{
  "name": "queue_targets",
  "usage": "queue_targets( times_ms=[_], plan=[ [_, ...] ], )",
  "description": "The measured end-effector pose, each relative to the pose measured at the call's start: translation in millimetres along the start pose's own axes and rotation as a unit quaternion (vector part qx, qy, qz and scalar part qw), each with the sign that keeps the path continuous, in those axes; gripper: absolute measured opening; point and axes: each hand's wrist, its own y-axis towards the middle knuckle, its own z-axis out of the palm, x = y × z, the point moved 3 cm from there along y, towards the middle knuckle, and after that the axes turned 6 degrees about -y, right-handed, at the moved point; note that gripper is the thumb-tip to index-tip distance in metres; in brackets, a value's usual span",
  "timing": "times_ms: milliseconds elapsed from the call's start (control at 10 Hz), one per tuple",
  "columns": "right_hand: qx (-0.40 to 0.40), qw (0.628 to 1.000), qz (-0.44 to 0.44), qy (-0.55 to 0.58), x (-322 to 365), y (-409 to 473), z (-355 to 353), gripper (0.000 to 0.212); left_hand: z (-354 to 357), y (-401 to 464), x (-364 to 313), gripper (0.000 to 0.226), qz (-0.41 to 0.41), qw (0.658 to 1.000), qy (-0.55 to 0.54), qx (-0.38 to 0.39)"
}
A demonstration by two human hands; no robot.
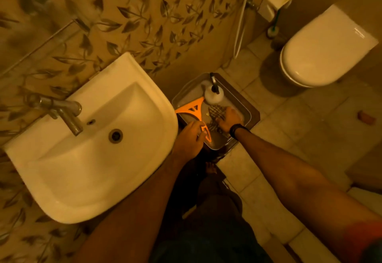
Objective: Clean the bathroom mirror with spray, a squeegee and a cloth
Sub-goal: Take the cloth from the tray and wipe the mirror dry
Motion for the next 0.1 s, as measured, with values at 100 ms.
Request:
queue_targets(
  times_ms=[100],
  plan=[
    [0.002, 1.000, -0.027, -0.004, 16.0, -10.2, -13.2, 0.060, -14.4, -7.6, -3.0, 0.025, -0.009, 1.000, 0.005, -0.022]
  ],
)
